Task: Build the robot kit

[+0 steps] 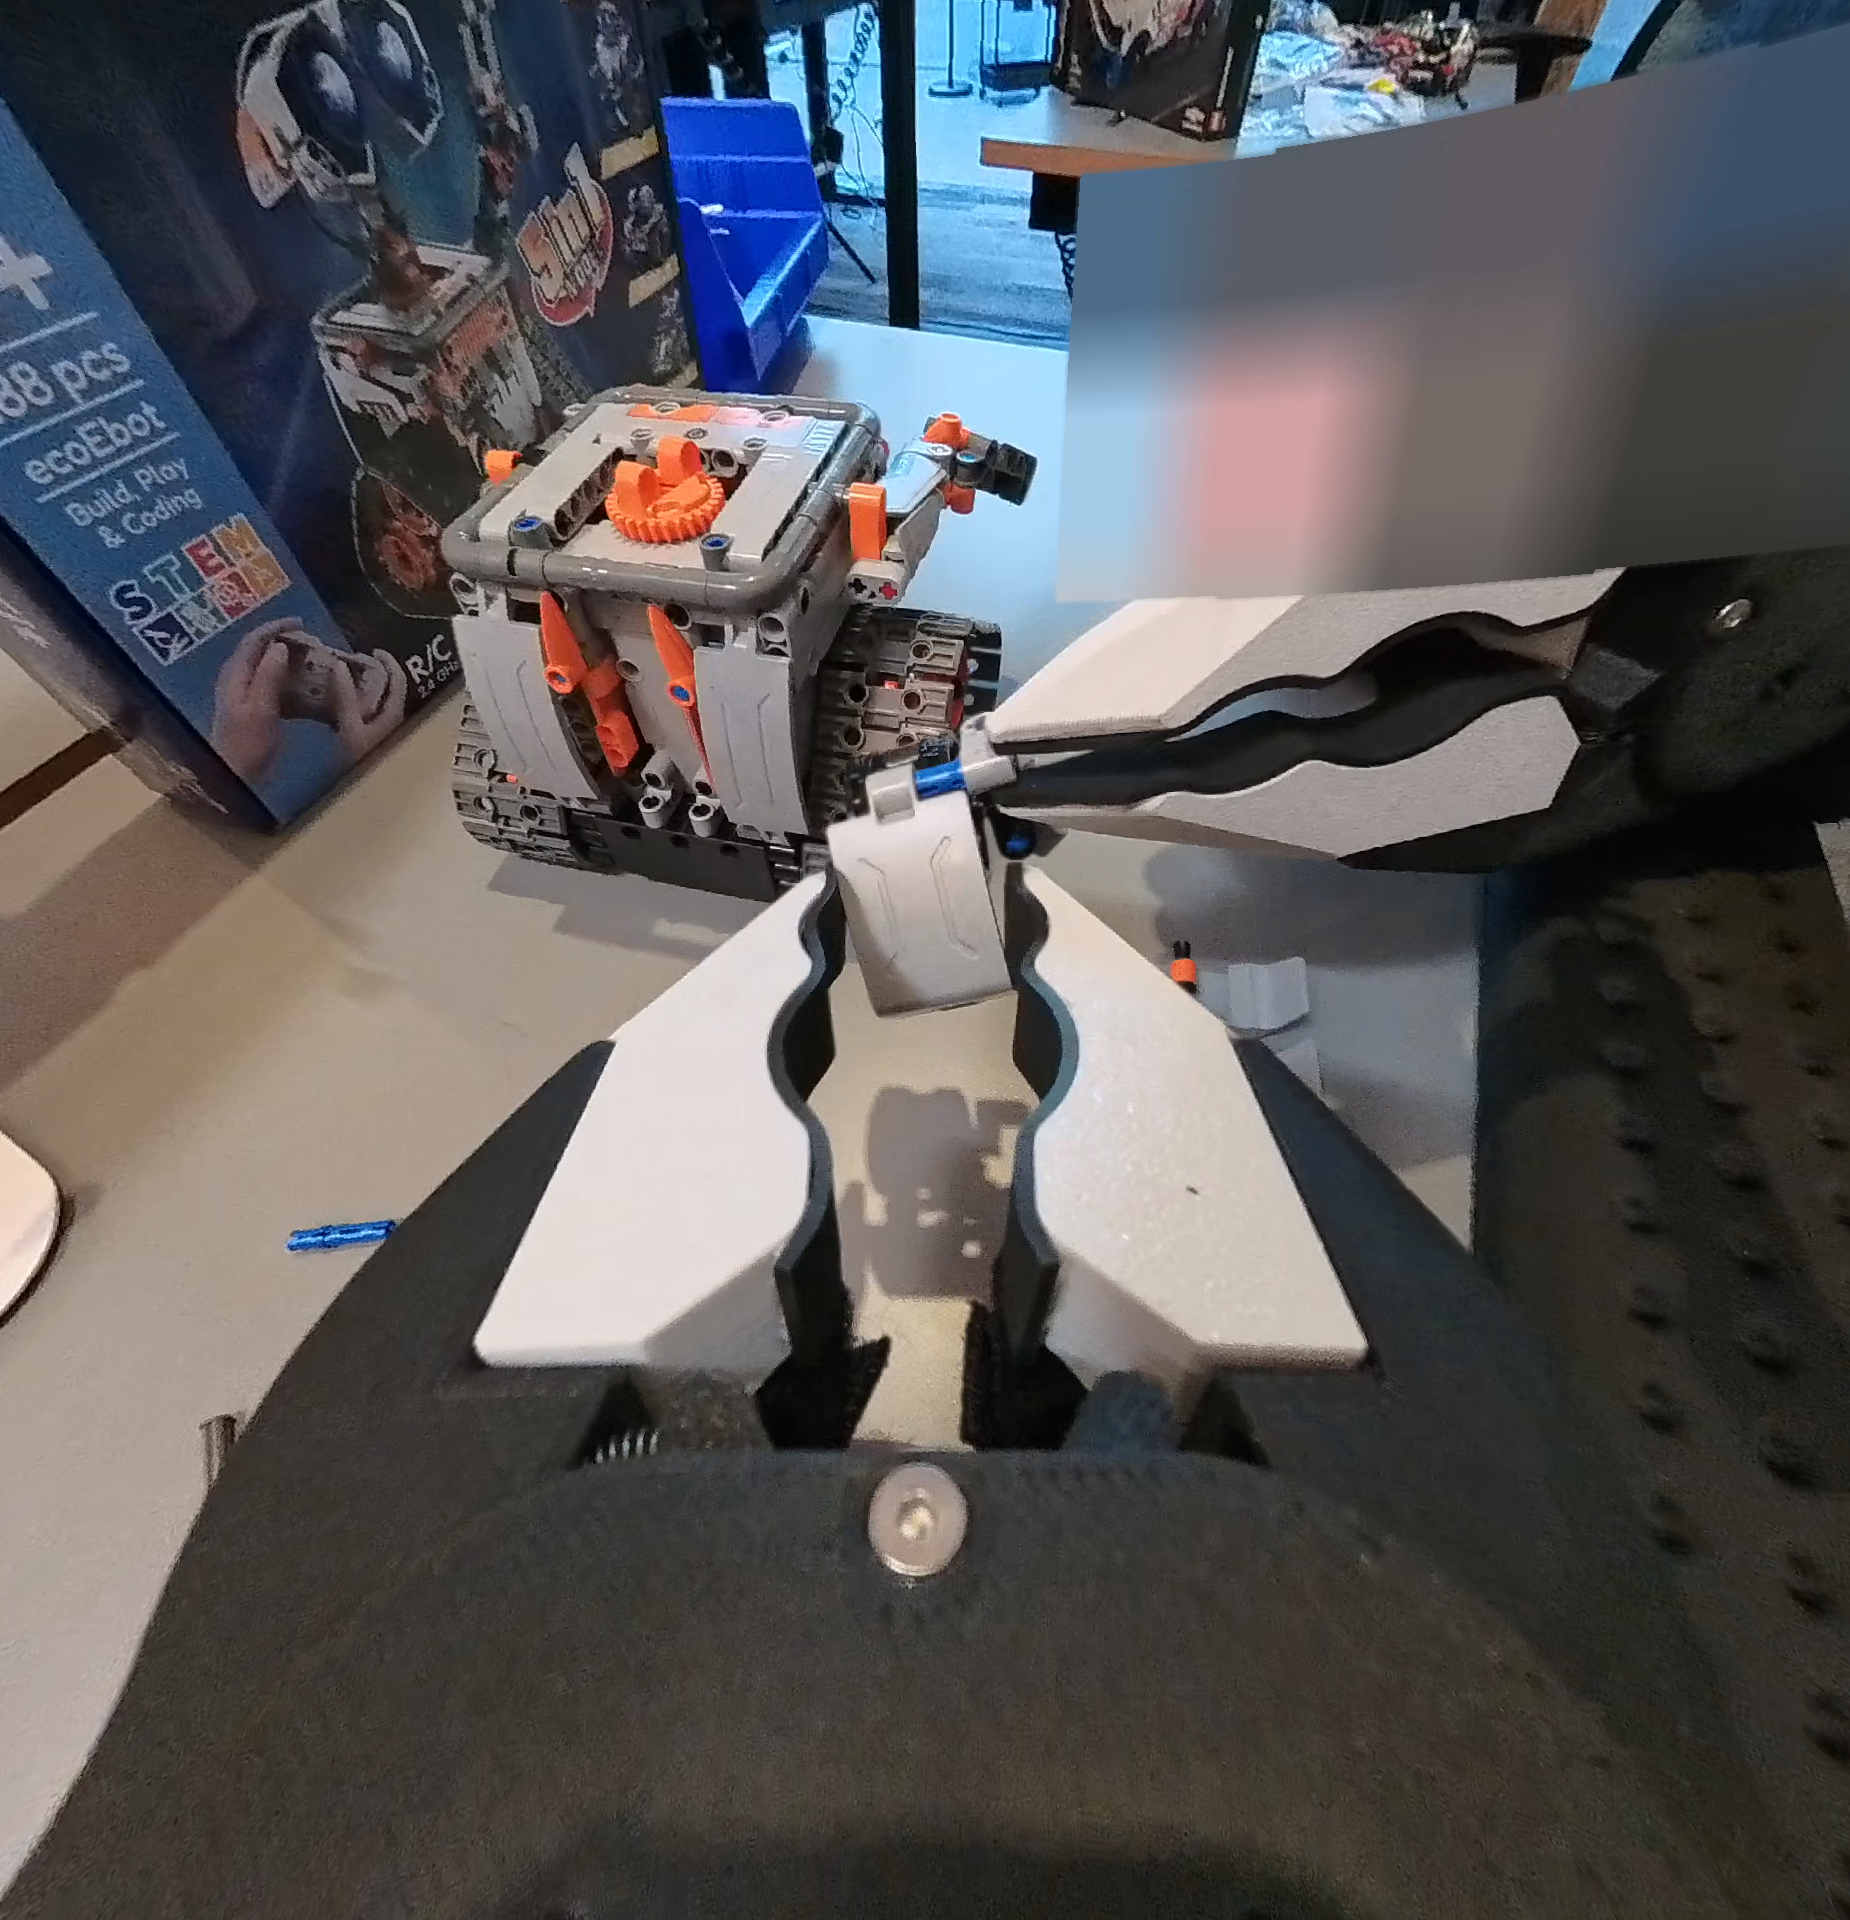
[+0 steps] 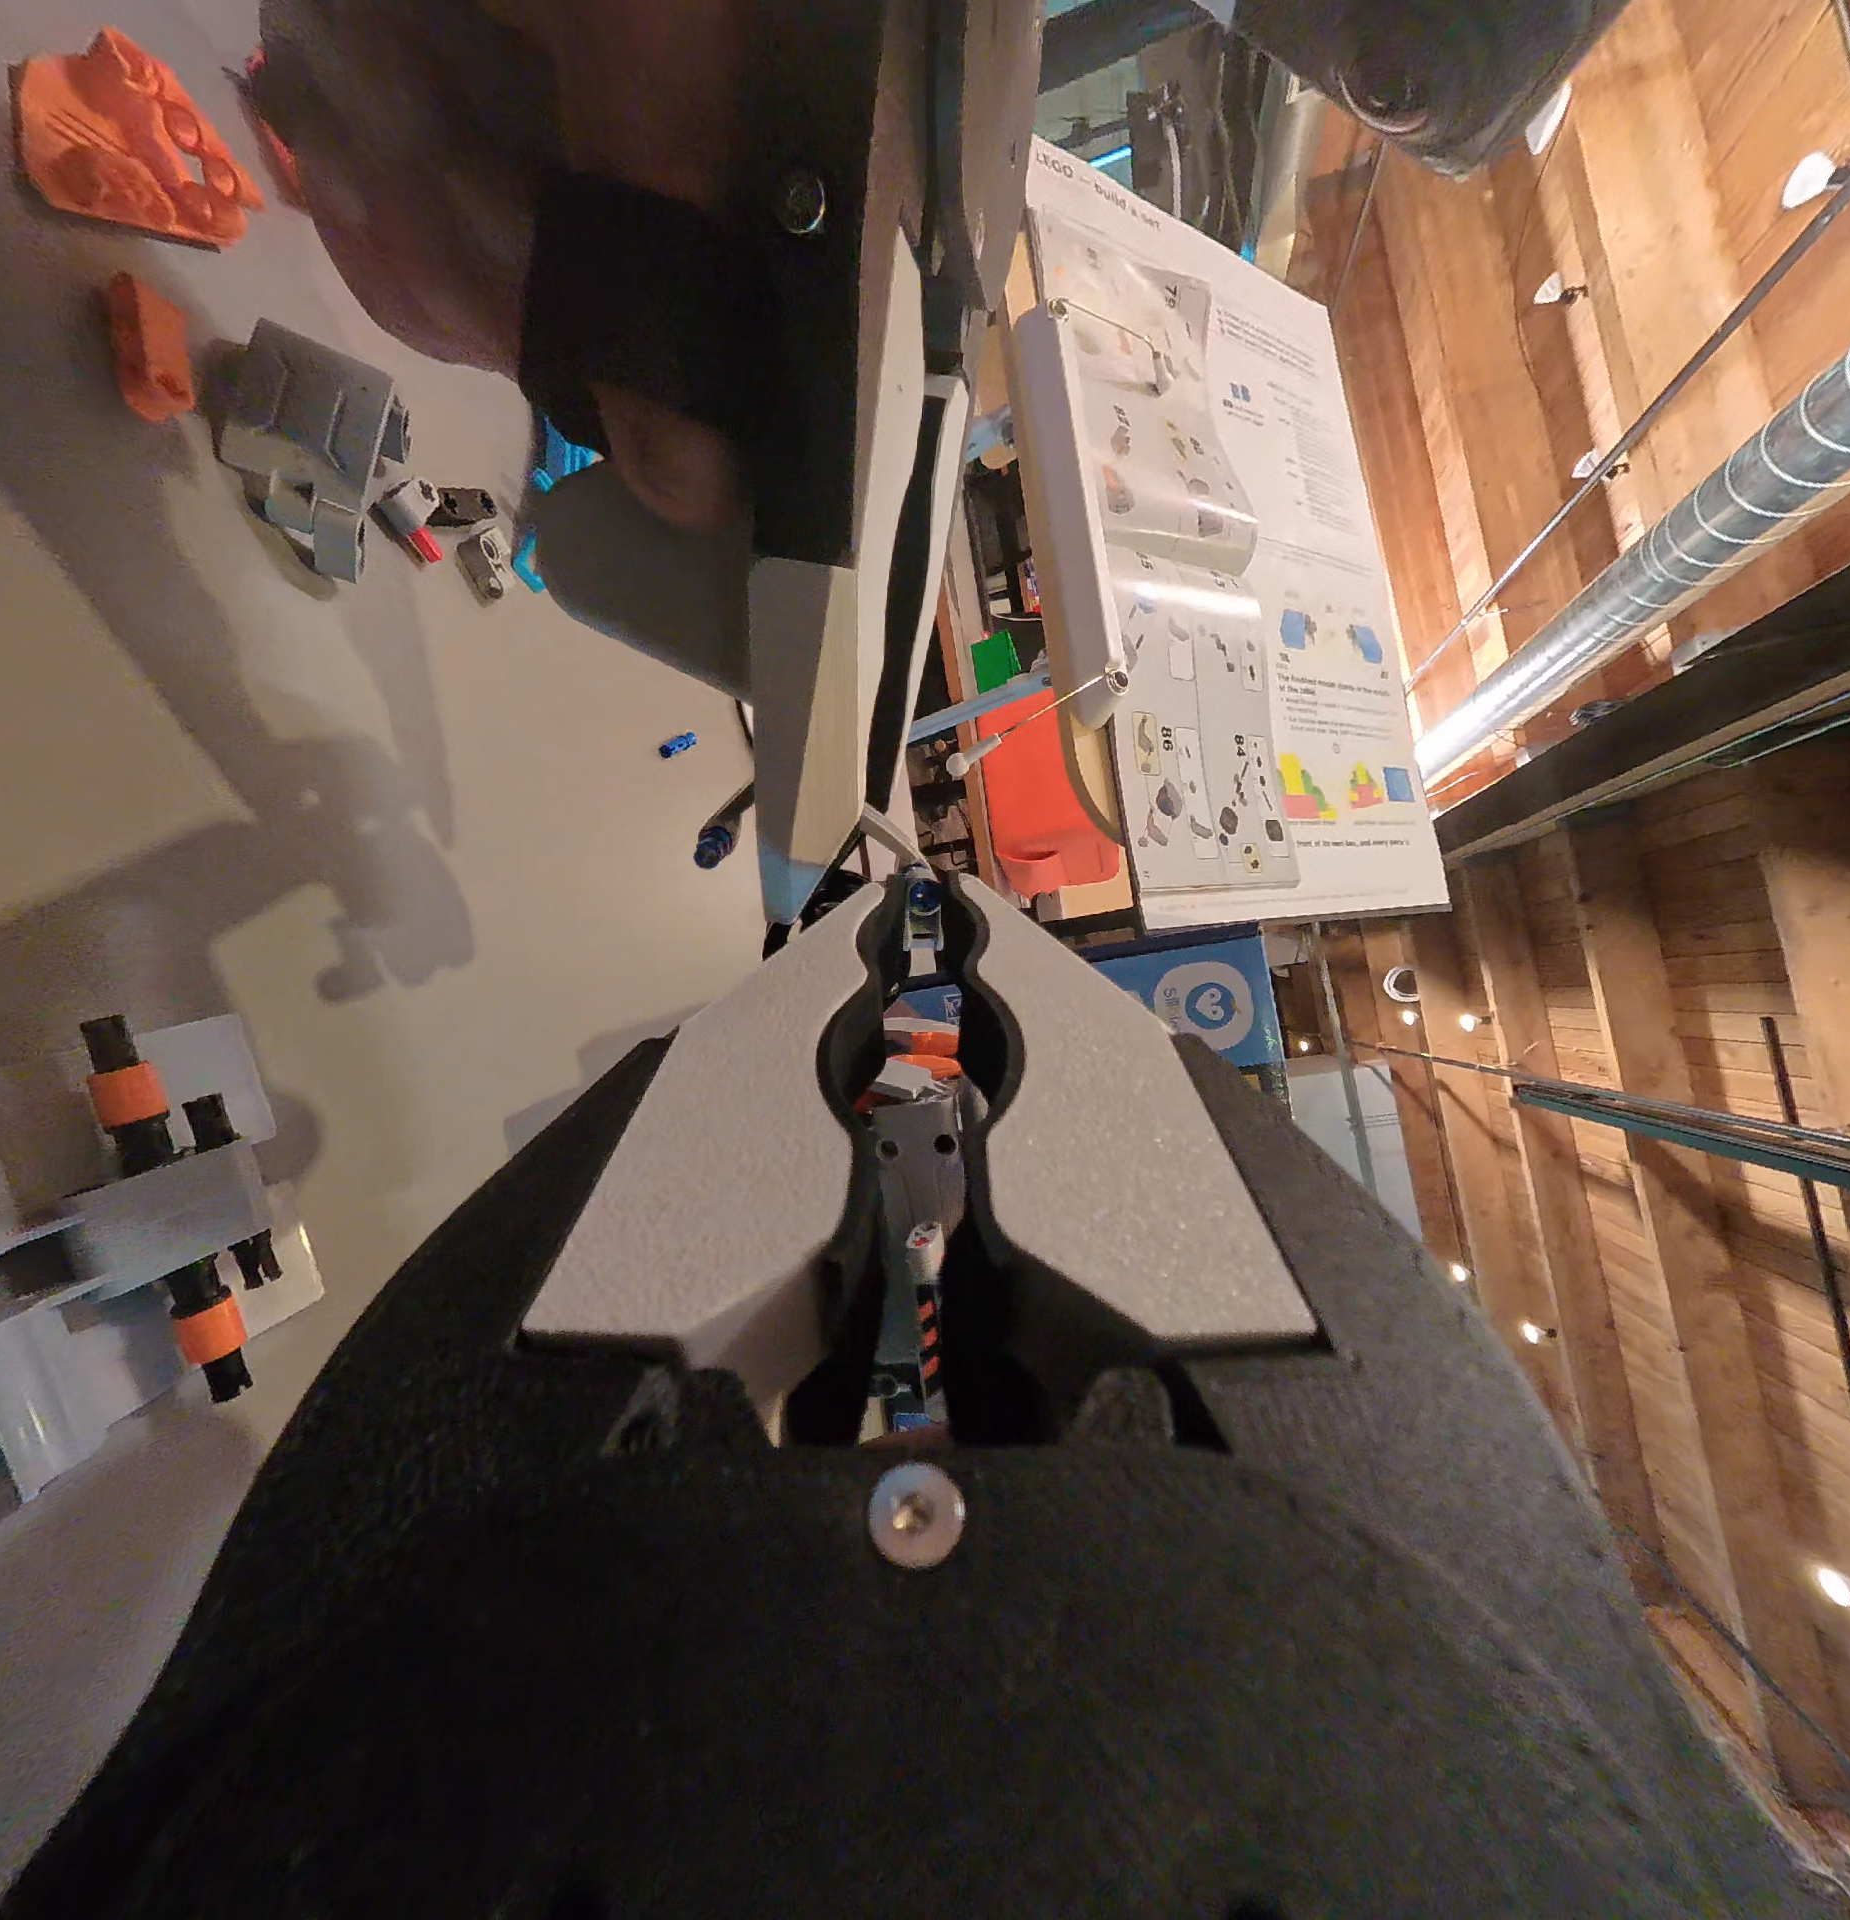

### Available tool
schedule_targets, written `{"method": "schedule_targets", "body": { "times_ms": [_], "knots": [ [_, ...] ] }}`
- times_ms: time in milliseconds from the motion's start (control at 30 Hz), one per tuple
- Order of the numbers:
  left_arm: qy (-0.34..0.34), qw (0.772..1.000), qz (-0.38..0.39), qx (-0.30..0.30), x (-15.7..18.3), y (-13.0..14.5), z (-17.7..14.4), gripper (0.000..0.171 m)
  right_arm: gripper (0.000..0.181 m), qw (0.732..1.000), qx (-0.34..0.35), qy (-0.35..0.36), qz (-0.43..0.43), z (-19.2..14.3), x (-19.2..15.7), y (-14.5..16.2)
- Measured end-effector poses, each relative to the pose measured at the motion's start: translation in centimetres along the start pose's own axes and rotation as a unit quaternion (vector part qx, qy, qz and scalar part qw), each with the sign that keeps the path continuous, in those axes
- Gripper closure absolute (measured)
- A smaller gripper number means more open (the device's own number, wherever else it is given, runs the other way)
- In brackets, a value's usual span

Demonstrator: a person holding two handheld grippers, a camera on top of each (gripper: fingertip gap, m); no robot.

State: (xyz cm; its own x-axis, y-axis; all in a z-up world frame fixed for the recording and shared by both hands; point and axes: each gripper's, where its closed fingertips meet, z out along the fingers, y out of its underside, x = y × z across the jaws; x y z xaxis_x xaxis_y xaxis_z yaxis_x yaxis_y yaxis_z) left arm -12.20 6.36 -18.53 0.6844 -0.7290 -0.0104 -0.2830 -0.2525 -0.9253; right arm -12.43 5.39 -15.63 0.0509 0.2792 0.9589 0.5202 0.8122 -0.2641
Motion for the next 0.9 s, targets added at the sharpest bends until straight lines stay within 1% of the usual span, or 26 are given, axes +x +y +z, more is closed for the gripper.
{"method": "schedule_targets", "body": {
  "times_ms": [100,233,267,400,667,800,900],
  "knots": [
    [-0.019,1.000,0.000,0.012,-0.5,-0.4,-0.1,0.145,0.176,1.000,-0.011,-0.004,0.011,0.3,-0.2,0.5],
    [-0.028,0.999,0.017,0.000,-0.2,-0.3,0.2,0.146,0.178,1.000,-0.016,0.000,0.006,0.6,-0.5,0.4],
    [-0.034,0.999,0.019,0.007,-0.3,-0.6,0.1,0.146,0.178,1.000,-0.016,0.004,0.012,0.6,-0.3,0.4],
    [-0.034,0.999,0.008,0.025,-0.4,-1.1,0.0,0.147,0.174,0.999,-0.019,0.010,0.034,0.5,0.2,0.8],
    [-0.027,0.998,-0.008,0.048,-0.6,-1.6,-0.2,0.147,0.176,0.998,-0.016,0.014,0.062,0.5,0.6,0.7],
    [-0.059,0.996,-0.008,0.060,-1.1,-1.9,-0.2,0.148,0.177,0.997,-0.031,0.025,0.059,0.9,0.9,0.9],
    [-0.073,0.994,-0.037,0.069,-2.1,-2.0,-0.1,0.148,0.178,0.997,-0.056,0.034,0.047,1.7,0.9,1.1]
  ]
}}
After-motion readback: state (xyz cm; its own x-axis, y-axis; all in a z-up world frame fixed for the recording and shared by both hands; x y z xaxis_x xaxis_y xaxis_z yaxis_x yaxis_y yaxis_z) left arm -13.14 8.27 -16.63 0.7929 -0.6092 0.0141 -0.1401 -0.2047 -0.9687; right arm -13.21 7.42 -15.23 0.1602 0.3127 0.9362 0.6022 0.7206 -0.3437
